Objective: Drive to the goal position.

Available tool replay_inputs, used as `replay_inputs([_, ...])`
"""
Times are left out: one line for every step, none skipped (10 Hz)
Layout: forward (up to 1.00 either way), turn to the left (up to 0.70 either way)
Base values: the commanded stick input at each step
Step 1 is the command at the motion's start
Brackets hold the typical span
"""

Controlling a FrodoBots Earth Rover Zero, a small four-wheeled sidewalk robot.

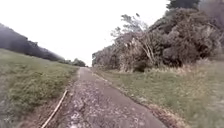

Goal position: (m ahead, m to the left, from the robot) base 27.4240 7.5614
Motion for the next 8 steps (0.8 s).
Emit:
replay_inputs([0.7, 0.2])
replay_inputs([0.7, 0.35])
replay_inputs([0.7, 0.35])
replay_inputs([0.7, 0.26])
replay_inputs([0.7, 0.03])
replay_inputs([0.7, 0.03])
replay_inputs([0.7, 0.03])
replay_inputs([0.7, 0.03])
